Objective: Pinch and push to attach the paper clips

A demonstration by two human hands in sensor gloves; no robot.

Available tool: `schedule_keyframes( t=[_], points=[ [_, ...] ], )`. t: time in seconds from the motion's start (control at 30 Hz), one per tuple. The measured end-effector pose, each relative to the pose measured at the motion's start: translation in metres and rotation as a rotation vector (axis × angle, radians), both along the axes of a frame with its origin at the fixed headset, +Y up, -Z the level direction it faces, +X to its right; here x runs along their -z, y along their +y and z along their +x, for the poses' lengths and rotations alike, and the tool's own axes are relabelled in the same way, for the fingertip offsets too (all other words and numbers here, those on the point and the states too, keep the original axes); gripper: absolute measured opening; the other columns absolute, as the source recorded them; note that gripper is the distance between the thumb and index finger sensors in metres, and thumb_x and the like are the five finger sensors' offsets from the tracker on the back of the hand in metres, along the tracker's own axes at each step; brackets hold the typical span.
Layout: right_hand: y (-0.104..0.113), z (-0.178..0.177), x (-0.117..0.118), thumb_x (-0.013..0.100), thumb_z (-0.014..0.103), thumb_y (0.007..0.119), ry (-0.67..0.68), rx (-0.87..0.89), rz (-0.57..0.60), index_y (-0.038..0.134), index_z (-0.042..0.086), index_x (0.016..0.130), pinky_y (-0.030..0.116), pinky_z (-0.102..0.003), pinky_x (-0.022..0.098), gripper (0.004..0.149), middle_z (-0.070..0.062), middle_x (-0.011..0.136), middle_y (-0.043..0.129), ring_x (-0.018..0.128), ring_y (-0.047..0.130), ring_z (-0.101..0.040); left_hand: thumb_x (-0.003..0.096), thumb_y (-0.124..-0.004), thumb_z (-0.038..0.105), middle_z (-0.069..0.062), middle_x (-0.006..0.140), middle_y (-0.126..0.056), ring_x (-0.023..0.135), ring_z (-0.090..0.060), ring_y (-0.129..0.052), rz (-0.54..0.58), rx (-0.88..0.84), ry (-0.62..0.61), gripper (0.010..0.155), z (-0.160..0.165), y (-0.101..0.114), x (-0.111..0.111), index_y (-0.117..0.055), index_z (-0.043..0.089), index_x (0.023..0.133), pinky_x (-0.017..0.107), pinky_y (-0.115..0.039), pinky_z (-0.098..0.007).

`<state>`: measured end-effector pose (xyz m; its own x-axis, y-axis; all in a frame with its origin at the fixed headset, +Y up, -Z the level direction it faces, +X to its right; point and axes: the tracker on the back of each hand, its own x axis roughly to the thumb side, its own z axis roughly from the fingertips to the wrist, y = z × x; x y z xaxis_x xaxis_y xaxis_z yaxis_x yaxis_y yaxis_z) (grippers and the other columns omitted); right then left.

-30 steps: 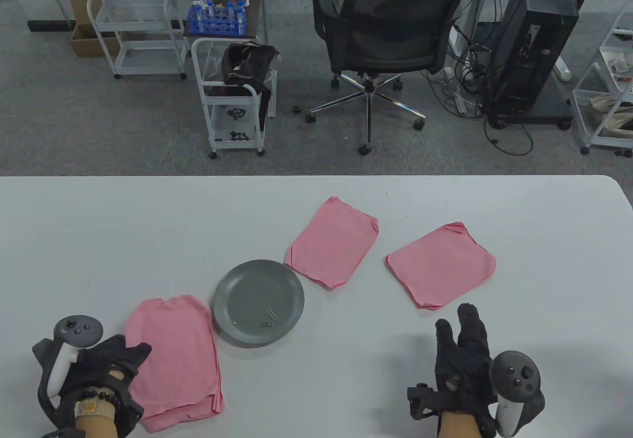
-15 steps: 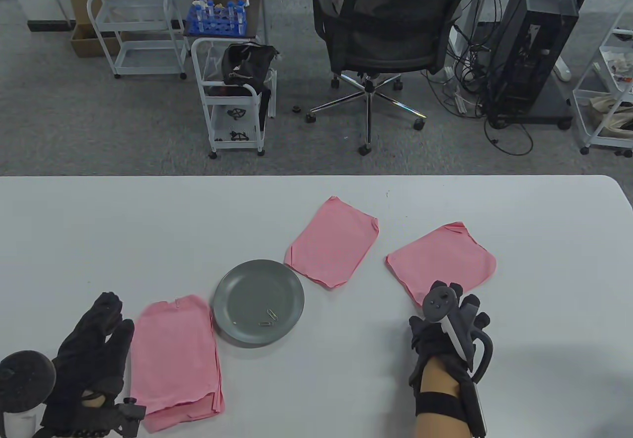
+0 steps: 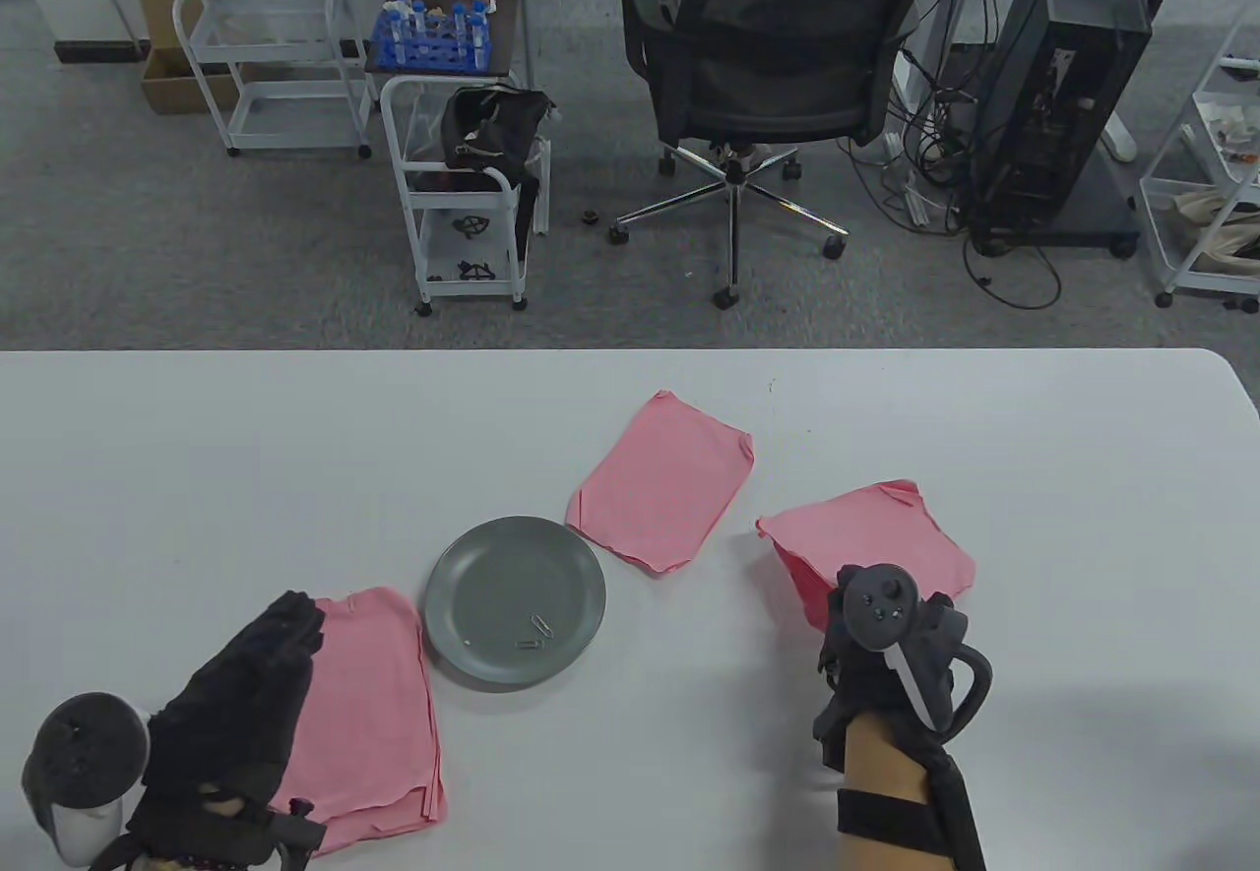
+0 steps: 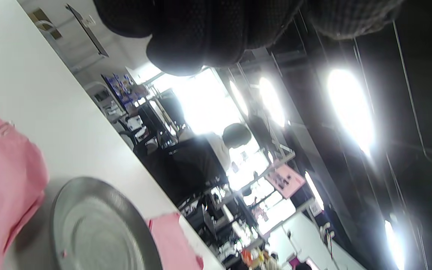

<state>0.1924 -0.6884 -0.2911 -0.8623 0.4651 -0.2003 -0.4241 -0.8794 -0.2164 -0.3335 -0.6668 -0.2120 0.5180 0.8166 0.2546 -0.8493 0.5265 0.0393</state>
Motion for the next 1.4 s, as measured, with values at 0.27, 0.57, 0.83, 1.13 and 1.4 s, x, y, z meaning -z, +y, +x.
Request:
schedule_keyframes(
  t=[0.27,0.57,0.83,1.13,1.4],
  points=[
    [0.087,-0.043,-0.087,0.041,0.035,0.072,0.521,0.423,0.200,0.076,0.024,0.079,0.060,-0.058,0.068,0.039,-0.004,0.077,0.089,0.070,0.093,-0.031,0.0346,-0.081,0.062,0.000,0.111,-0.055,0.102,-0.025,-0.069,-0.062,0.188,-0.242,0.089,0.069,-0.021,0.000,-0.042,0.030,0.108,0.075,-0.055,-0.057],
    [0.036,-0.095,-0.093,0.042,0.033,0.072,0.977,0.727,-0.108,0.076,0.021,0.079,0.060,-0.059,0.067,0.039,-0.007,0.077,0.088,0.070,0.092,-0.034,0.0275,-0.086,0.067,-0.002,0.116,-0.033,0.114,-0.031,-0.044,-0.291,-0.141,-0.625,0.111,0.115,-0.047,-0.006,-0.021,0.027,0.109,0.079,-0.037,-0.064],
    [-0.006,-0.091,-0.078,0.040,0.055,0.072,0.775,0.942,-0.092,0.064,0.019,0.089,0.057,-0.059,0.067,0.061,-0.007,0.086,0.082,0.077,0.086,-0.035,0.0380,-0.086,0.042,0.003,0.067,-0.100,0.059,-0.018,-0.104,-0.208,-0.318,-0.452,0.043,0.113,-0.055,-0.002,-0.088,0.026,0.078,0.062,-0.076,-0.049],
    [0.003,-0.102,-0.089,0.038,0.044,0.085,0.702,0.532,0.089,0.055,0.019,0.095,0.050,-0.065,0.069,0.069,-0.007,0.094,0.075,0.086,0.078,-0.038,0.0397,-0.081,0.041,0.004,0.077,-0.094,0.069,-0.020,-0.100,-0.017,-0.193,-0.338,0.045,0.114,-0.051,-0.008,-0.081,0.030,0.084,0.063,-0.073,-0.049],
    [-0.012,-0.096,-0.078,0.042,0.031,0.080,0.653,0.534,0.058,0.073,0.019,0.082,0.062,-0.058,0.065,0.042,-0.005,0.075,0.090,0.068,0.092,-0.034,0.0408,-0.083,0.040,0.002,0.074,-0.100,0.065,-0.022,-0.105,-0.184,0.092,-0.388,0.046,0.120,-0.068,0.001,-0.085,0.028,0.085,0.060,-0.076,-0.050]
  ],
)
